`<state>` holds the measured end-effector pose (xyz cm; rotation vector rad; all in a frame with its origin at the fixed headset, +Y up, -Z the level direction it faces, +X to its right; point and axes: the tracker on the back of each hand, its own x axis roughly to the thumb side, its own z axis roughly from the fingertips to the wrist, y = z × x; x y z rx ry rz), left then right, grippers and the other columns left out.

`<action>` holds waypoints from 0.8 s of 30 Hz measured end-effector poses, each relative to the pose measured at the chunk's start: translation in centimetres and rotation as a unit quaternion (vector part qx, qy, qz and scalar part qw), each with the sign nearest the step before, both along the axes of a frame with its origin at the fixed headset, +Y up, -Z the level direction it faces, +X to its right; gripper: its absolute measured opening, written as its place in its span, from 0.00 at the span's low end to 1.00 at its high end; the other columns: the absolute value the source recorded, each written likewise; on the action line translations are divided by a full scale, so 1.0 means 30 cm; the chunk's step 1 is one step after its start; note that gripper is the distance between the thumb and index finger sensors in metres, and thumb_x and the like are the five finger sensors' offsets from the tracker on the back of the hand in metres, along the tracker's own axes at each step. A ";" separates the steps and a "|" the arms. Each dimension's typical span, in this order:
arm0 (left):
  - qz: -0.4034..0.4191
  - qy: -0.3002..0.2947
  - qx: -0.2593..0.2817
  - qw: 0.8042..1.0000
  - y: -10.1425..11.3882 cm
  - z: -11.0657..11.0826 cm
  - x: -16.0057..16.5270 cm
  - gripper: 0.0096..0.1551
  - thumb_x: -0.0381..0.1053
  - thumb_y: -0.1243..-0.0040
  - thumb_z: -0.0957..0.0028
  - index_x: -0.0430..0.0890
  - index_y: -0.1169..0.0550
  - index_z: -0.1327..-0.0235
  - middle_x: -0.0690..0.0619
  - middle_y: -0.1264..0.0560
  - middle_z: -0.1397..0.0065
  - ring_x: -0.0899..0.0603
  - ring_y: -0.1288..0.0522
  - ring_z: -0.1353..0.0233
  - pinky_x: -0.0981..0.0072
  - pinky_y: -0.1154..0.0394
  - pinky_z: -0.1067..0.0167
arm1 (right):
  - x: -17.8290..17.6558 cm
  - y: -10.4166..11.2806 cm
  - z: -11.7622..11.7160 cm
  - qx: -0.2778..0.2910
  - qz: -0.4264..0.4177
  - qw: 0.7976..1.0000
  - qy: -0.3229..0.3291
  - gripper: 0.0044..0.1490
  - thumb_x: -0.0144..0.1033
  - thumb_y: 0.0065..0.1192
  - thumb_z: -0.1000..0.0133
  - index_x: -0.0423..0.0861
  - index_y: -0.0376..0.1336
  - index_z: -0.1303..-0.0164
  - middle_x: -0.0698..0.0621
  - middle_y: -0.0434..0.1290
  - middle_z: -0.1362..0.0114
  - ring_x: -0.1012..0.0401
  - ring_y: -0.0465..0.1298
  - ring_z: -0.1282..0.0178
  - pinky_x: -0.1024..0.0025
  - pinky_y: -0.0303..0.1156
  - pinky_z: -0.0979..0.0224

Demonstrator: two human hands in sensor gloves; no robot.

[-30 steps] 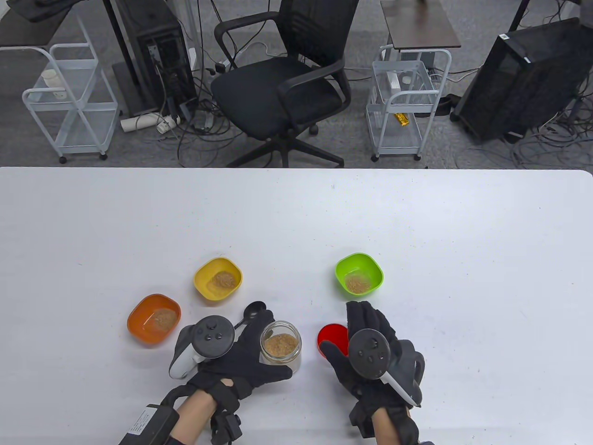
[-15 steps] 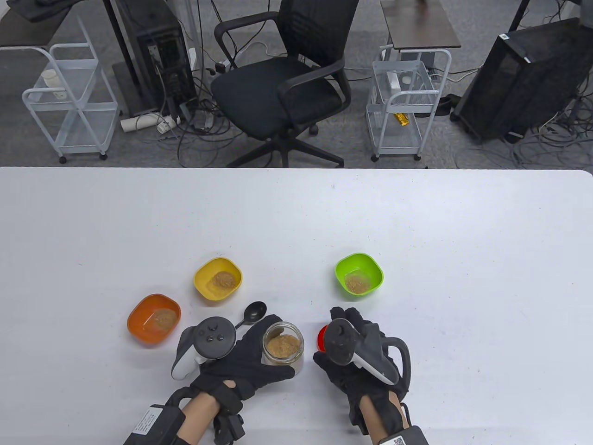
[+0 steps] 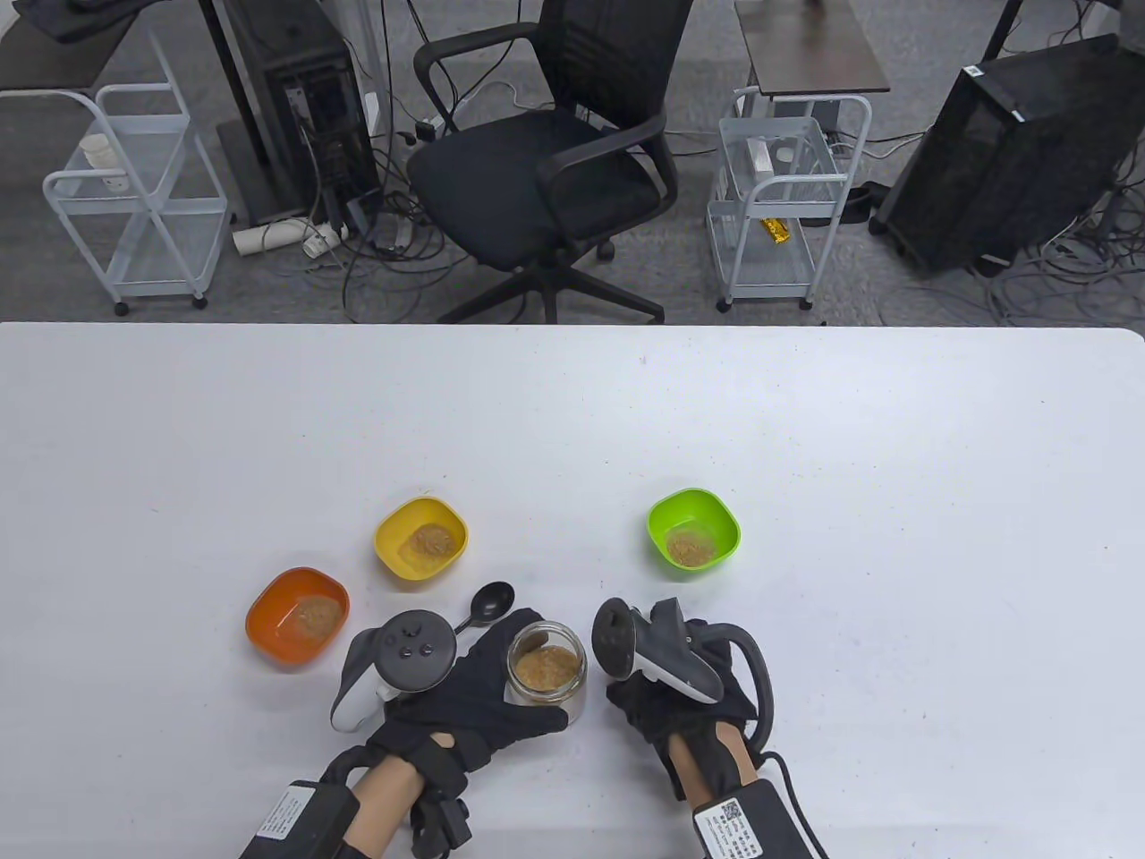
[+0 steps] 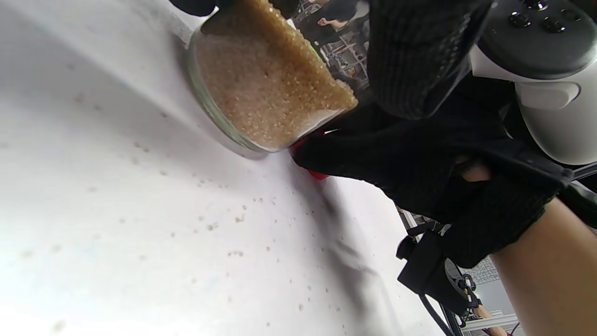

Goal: Scoop brown sugar granules from jar into dishes

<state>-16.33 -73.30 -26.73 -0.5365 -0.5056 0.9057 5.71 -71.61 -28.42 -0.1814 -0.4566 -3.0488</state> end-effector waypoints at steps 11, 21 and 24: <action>-0.003 -0.002 0.002 1.000 0.001 -0.002 0.000 0.70 0.66 0.25 0.46 0.43 0.58 0.13 0.44 0.52 0.08 0.35 0.47 0.07 0.43 0.41 0.16 | 0.031 0.255 0.039 0.071 -0.073 0.995 0.020 0.51 0.55 0.72 0.47 0.48 0.54 0.18 0.36 0.62 0.15 0.35 0.71 0.26 0.34 0.67 0.24; -0.005 -0.007 -0.001 1.000 0.001 -0.002 0.004 0.70 0.66 0.26 0.45 0.44 0.60 0.14 0.45 0.53 0.08 0.35 0.48 0.07 0.43 0.42 0.16 | -0.164 0.395 0.087 0.046 -0.080 0.985 0.144 0.51 0.57 0.72 0.47 0.48 0.54 0.18 0.37 0.63 0.15 0.35 0.72 0.26 0.34 0.67 0.24; -0.005 -0.007 -0.001 1.000 0.001 -0.001 0.004 0.70 0.66 0.26 0.45 0.44 0.59 0.14 0.45 0.53 0.08 0.35 0.47 0.07 0.43 0.41 0.16 | -0.220 0.379 0.089 0.038 -0.059 0.984 0.162 0.51 0.56 0.72 0.47 0.48 0.54 0.18 0.37 0.63 0.15 0.35 0.72 0.26 0.34 0.68 0.24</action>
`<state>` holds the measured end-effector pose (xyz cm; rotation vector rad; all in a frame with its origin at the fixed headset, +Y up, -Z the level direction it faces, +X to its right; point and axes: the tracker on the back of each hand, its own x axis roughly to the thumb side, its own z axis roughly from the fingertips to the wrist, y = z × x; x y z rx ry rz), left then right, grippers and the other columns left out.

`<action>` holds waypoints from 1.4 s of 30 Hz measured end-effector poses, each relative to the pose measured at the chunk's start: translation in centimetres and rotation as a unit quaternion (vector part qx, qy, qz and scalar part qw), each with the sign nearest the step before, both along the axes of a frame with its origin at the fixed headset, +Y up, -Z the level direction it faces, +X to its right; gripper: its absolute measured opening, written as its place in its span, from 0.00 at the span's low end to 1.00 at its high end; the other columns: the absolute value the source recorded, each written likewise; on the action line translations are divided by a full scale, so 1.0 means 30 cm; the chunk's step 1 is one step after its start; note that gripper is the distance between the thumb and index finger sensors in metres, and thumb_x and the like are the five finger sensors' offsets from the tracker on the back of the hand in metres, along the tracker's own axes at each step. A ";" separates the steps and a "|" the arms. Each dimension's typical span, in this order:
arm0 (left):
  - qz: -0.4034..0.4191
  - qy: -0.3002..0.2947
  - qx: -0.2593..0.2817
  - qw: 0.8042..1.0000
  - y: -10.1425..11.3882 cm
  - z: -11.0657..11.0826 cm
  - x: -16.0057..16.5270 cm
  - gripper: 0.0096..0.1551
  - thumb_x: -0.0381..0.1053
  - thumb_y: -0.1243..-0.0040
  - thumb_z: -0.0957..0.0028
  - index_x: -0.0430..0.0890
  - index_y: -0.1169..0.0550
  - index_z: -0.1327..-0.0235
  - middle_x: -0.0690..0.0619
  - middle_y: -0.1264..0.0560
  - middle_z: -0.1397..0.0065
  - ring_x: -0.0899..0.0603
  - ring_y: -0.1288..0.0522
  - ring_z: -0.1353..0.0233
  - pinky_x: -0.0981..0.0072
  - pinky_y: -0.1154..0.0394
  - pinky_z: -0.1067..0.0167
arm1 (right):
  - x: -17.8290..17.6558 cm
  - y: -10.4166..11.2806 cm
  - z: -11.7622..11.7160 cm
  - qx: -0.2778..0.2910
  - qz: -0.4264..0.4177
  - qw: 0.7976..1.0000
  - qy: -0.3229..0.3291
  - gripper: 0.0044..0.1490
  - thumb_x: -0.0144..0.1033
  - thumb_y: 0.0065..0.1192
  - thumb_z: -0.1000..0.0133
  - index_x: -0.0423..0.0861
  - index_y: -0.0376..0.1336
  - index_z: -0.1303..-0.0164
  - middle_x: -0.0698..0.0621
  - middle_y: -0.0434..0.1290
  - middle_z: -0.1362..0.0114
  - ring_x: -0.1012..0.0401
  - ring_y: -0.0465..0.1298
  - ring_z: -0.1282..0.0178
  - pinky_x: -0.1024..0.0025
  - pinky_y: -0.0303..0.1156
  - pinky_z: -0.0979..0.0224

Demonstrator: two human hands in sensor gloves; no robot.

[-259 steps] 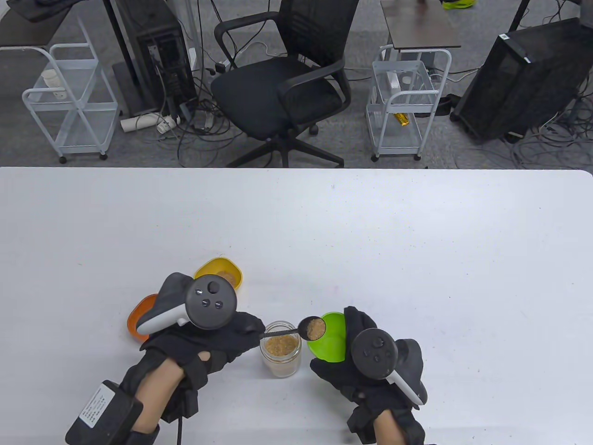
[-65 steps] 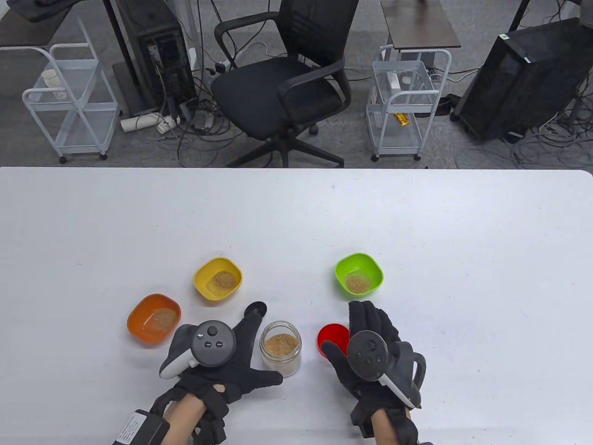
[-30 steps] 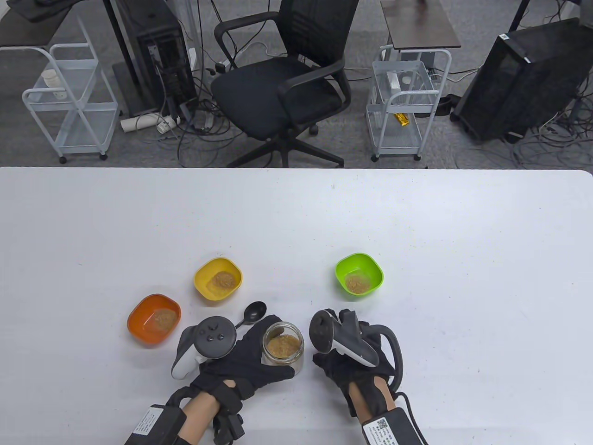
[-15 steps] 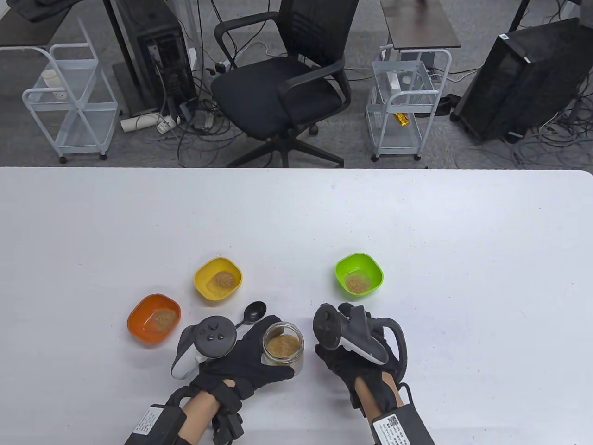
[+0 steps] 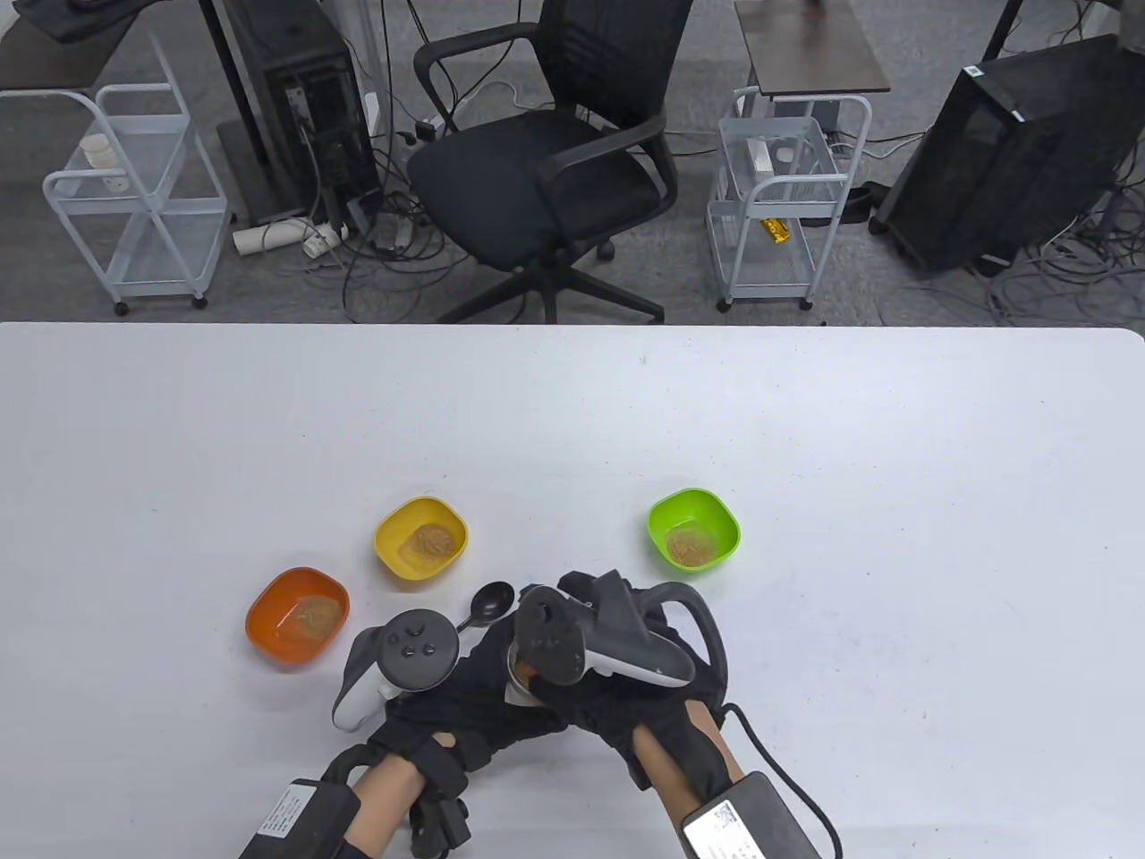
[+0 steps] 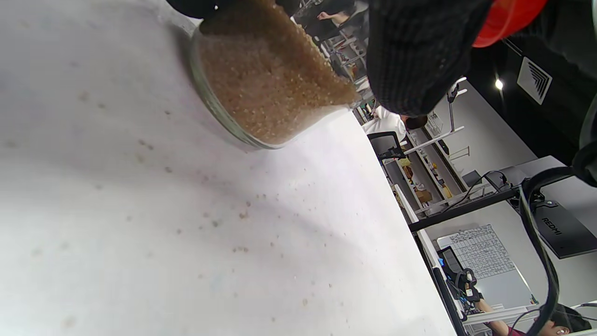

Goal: Scoop brown sugar granules from jar into dishes

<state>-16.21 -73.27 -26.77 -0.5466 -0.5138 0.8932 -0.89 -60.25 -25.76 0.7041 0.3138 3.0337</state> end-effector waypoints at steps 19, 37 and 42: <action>-0.010 -0.001 0.011 1.000 0.003 -0.002 0.002 0.70 0.66 0.25 0.45 0.43 0.59 0.14 0.43 0.51 0.08 0.33 0.45 0.07 0.41 0.39 0.16 | -0.085 -0.028 -0.001 0.022 0.098 0.995 0.010 0.52 0.64 0.67 0.48 0.48 0.56 0.18 0.38 0.69 0.19 0.41 0.81 0.33 0.39 0.76 0.29; -0.015 -0.003 0.014 1.000 0.002 -0.001 0.005 0.70 0.66 0.26 0.45 0.42 0.59 0.14 0.42 0.51 0.08 0.32 0.45 0.08 0.40 0.38 0.17 | -0.093 -0.031 -0.006 0.011 0.127 0.992 0.021 0.54 0.65 0.66 0.49 0.49 0.53 0.17 0.40 0.68 0.18 0.45 0.83 0.35 0.43 0.78 0.29; -0.015 -0.003 0.015 1.000 0.002 -0.001 0.005 0.70 0.66 0.26 0.45 0.42 0.59 0.14 0.42 0.51 0.08 0.32 0.45 0.08 0.41 0.38 0.17 | -0.098 -0.045 -0.007 0.061 0.116 0.991 -0.003 0.58 0.72 0.59 0.51 0.39 0.61 0.23 0.38 0.79 0.31 0.53 0.89 0.51 0.51 0.84 0.40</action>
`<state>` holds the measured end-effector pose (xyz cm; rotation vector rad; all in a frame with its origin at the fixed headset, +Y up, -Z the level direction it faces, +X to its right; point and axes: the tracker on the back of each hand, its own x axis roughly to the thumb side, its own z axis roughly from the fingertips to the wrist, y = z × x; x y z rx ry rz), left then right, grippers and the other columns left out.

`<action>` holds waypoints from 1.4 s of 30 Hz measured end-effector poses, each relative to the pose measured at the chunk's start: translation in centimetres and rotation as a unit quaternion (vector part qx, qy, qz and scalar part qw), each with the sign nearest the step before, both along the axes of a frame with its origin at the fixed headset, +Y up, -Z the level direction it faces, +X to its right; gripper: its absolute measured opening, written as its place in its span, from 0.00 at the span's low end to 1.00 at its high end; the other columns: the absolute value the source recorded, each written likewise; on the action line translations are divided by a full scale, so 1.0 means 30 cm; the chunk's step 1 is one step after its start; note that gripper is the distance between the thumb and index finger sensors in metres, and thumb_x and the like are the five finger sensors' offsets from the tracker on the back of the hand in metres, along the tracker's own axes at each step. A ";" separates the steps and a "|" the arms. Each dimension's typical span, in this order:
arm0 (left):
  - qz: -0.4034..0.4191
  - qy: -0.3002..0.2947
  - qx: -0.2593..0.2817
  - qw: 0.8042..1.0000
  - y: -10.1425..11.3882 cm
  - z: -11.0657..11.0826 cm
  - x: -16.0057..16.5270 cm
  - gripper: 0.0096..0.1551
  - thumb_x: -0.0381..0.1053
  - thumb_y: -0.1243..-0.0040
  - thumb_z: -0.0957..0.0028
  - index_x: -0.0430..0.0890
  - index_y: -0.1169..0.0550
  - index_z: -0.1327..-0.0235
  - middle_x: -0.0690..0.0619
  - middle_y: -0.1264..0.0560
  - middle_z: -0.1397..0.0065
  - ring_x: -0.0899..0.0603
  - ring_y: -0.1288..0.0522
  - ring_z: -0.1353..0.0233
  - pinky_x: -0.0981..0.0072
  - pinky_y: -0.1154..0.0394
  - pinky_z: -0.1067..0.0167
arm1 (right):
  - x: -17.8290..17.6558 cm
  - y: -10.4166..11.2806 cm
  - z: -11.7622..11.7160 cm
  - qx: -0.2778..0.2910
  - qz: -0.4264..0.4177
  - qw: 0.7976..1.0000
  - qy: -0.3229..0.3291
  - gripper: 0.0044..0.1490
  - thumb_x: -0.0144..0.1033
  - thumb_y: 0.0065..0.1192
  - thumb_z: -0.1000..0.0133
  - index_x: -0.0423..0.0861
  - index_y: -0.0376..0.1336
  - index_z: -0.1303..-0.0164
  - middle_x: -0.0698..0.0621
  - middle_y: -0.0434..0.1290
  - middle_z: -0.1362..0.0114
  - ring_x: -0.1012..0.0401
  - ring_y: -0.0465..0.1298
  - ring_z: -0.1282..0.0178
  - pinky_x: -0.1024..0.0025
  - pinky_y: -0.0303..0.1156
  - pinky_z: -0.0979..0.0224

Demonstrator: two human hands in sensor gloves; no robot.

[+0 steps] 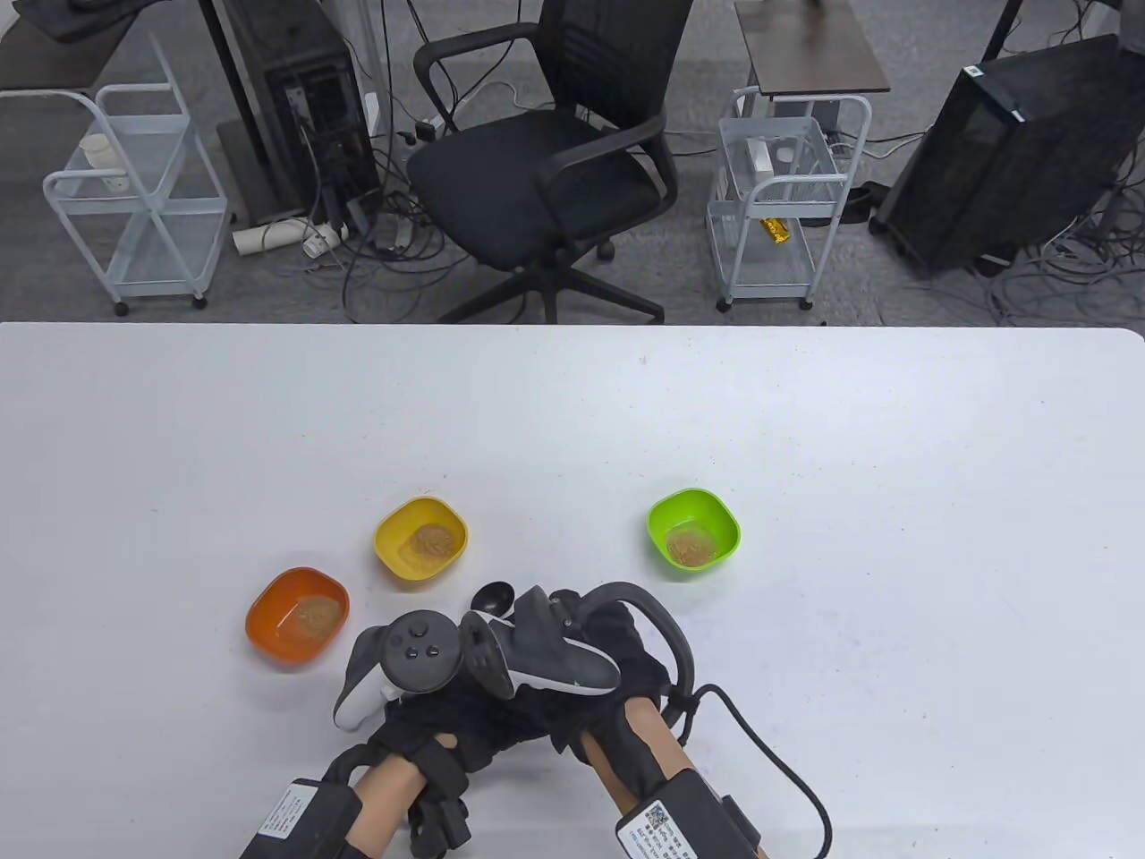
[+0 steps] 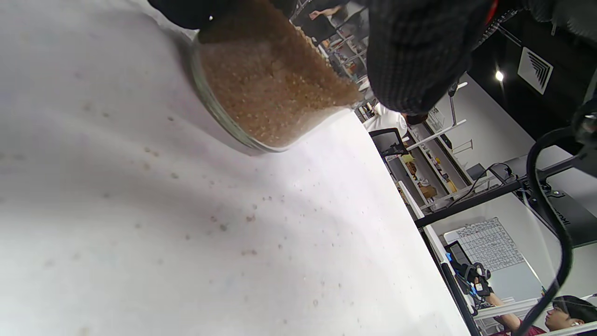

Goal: Scoop brown sugar granules from jar into dishes

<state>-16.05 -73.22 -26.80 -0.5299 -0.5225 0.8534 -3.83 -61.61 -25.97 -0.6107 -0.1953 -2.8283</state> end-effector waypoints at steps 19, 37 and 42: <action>-0.003 0.001 0.003 1.000 -0.001 0.002 0.001 0.70 0.66 0.26 0.45 0.41 0.59 0.14 0.42 0.51 0.09 0.32 0.45 0.08 0.40 0.38 0.17 | -0.002 -0.003 0.011 -0.020 0.019 1.000 -0.002 0.58 0.71 0.59 0.50 0.40 0.58 0.20 0.37 0.75 0.26 0.53 0.89 0.48 0.50 0.83 0.37; -0.011 0.004 0.011 1.000 0.000 0.004 0.003 0.70 0.66 0.26 0.45 0.40 0.59 0.14 0.41 0.51 0.09 0.31 0.44 0.08 0.41 0.38 0.17 | 0.000 -0.019 0.020 0.002 0.003 1.000 0.007 0.58 0.70 0.59 0.47 0.36 0.59 0.21 0.35 0.76 0.28 0.52 0.89 0.52 0.49 0.84 0.40; -0.011 0.004 0.010 1.000 0.000 0.005 0.003 0.70 0.66 0.26 0.45 0.40 0.59 0.14 0.41 0.51 0.09 0.31 0.44 0.08 0.40 0.38 0.17 | 0.008 -0.017 0.018 -0.013 0.007 1.000 -0.004 0.59 0.71 0.58 0.48 0.39 0.57 0.19 0.38 0.74 0.25 0.52 0.87 0.48 0.49 0.82 0.37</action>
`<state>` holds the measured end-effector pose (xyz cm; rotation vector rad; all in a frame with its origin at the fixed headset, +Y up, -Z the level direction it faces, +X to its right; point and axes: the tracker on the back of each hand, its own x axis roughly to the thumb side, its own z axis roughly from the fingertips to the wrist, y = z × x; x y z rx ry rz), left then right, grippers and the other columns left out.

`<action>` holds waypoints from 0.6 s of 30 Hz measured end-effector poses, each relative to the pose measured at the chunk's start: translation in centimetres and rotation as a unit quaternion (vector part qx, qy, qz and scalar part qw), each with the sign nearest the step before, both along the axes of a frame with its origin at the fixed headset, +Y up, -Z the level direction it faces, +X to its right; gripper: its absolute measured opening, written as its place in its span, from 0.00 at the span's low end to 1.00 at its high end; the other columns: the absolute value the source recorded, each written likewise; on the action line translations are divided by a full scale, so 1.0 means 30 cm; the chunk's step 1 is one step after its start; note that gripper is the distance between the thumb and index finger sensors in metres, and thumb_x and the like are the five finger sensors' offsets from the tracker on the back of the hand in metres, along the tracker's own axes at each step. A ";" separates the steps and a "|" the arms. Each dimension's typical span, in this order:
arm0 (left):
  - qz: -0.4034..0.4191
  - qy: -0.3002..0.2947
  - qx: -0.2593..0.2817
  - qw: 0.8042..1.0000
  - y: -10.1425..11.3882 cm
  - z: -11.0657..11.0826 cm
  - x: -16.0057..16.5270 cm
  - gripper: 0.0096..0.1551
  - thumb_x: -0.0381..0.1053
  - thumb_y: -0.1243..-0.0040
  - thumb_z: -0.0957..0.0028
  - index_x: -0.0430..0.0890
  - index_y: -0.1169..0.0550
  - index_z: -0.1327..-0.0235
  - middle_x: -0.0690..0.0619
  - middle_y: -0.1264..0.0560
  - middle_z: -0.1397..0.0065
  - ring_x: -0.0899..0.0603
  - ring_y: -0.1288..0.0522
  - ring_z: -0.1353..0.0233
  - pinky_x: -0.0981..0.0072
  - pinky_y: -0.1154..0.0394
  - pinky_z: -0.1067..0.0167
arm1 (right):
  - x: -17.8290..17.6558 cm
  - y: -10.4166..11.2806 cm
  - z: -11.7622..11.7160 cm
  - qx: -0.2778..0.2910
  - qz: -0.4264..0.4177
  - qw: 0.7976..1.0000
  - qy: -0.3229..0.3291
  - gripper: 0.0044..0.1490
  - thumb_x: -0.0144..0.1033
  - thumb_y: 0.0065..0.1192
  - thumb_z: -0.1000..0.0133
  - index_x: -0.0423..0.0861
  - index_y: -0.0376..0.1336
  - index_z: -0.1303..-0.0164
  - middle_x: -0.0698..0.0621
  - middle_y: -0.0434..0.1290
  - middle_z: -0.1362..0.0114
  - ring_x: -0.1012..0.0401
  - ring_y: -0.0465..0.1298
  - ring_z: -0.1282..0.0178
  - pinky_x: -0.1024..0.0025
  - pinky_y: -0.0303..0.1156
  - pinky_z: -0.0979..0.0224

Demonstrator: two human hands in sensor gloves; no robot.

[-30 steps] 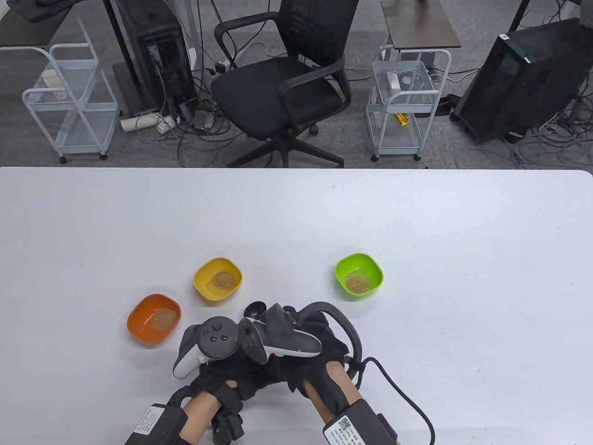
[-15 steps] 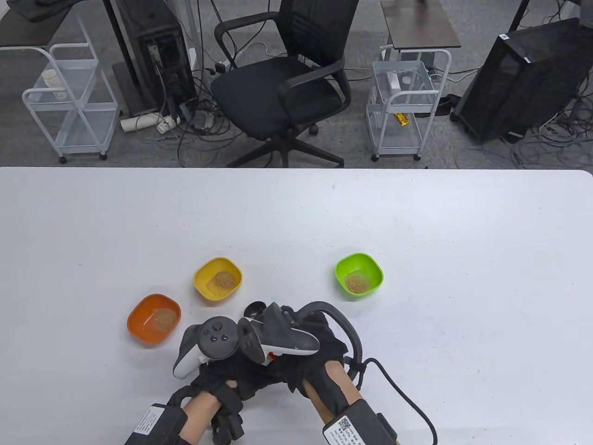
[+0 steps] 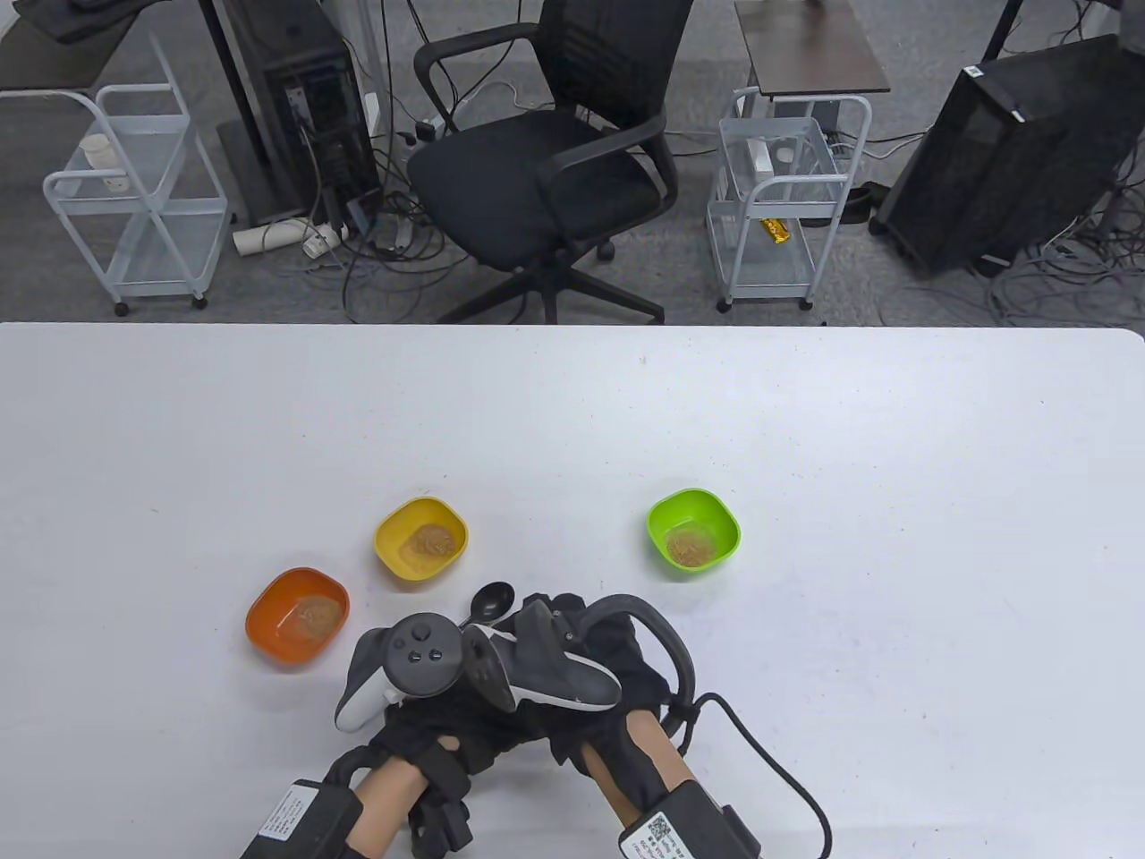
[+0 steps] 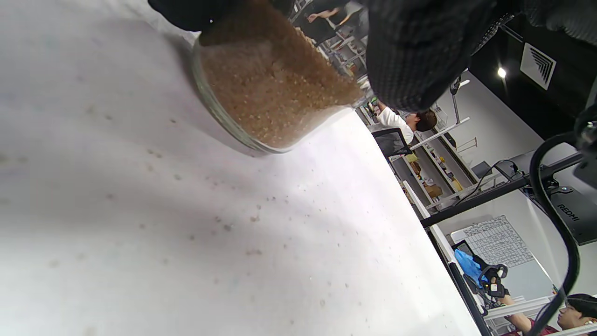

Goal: Scoop brown sugar granules from jar into dishes

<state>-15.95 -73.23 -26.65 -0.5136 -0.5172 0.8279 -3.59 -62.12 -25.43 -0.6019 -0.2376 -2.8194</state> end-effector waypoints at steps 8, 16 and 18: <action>0.000 0.001 -0.001 1.000 0.000 0.000 0.000 0.70 0.66 0.26 0.45 0.40 0.59 0.14 0.41 0.51 0.09 0.32 0.44 0.08 0.41 0.38 0.17 | 0.013 0.007 -0.010 -0.066 0.000 0.998 0.022 0.57 0.64 0.66 0.47 0.48 0.48 0.15 0.41 0.62 0.13 0.43 0.80 0.32 0.40 0.74 0.26; -0.005 0.004 0.008 1.000 0.002 0.003 0.001 0.70 0.66 0.26 0.45 0.39 0.58 0.14 0.41 0.50 0.09 0.31 0.43 0.09 0.41 0.37 0.17 | 0.014 -0.008 0.005 -0.003 -0.025 0.999 0.035 0.57 0.67 0.63 0.47 0.39 0.56 0.18 0.36 0.71 0.21 0.47 0.86 0.45 0.44 0.80 0.34; -0.007 0.004 0.008 1.000 0.002 0.003 0.001 0.70 0.66 0.26 0.45 0.39 0.58 0.14 0.41 0.50 0.09 0.31 0.43 0.09 0.41 0.37 0.18 | 0.018 -0.012 0.009 0.004 -0.025 0.999 0.033 0.57 0.67 0.62 0.47 0.38 0.56 0.18 0.35 0.71 0.21 0.47 0.86 0.46 0.45 0.81 0.35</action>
